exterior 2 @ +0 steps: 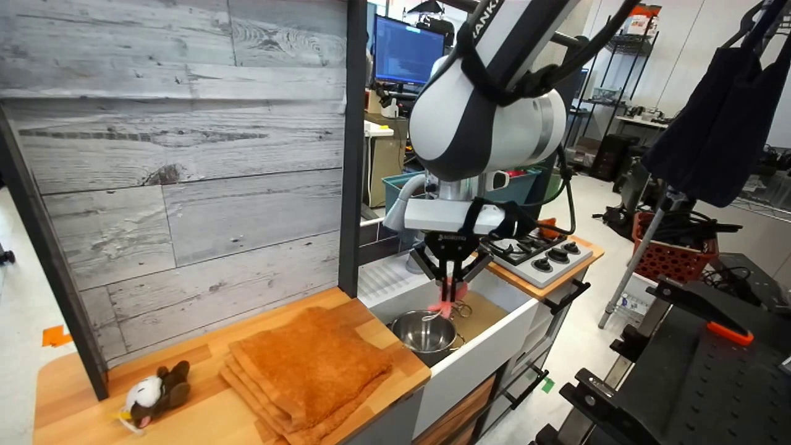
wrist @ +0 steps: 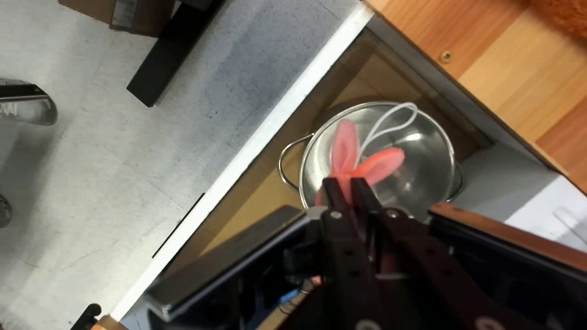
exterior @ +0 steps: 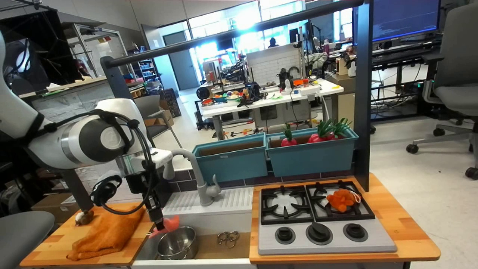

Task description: Put the toys in the pot and wipe the counter with the orange towel

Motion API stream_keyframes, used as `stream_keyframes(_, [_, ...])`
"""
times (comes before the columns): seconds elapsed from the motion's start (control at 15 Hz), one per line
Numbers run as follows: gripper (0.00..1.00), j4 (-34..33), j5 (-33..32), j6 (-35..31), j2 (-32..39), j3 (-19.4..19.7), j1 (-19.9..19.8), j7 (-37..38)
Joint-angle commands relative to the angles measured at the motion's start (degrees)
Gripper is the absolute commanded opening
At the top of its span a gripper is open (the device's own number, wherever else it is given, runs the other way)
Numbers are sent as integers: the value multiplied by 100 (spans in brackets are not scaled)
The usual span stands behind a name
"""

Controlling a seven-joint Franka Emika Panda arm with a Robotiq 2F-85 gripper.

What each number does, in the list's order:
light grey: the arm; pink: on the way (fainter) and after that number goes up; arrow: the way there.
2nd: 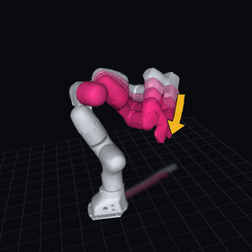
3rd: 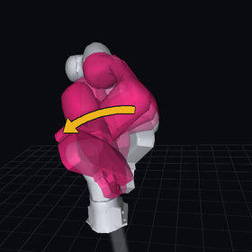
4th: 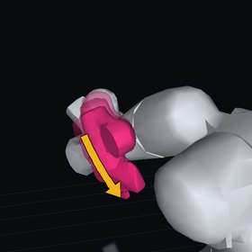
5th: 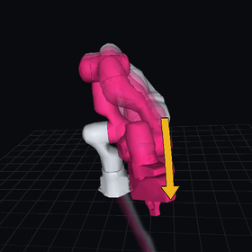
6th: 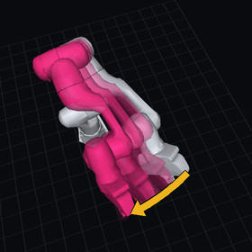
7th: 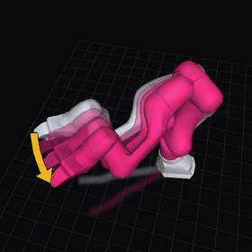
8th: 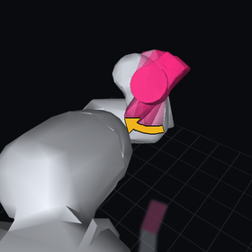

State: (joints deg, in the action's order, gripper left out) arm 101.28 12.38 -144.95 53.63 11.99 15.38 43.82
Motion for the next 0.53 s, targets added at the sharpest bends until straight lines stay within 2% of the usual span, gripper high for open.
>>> stream_keyframes(0.0, [2,-119,-114,-160,117,-245,-171,76])
stream_keyframes(0.13, [2,-98,-132,-310,121,-272,-134,67])
stream_keyframes(0.2, [16,-97,-158,-351,128,-259,-98,86])
stream_keyframes(0.27, [36,-87,-181,-455,138,-253,-69,81])
stream_keyframes(0.47, [57,-20,-271,-834,137,-203,20,75])
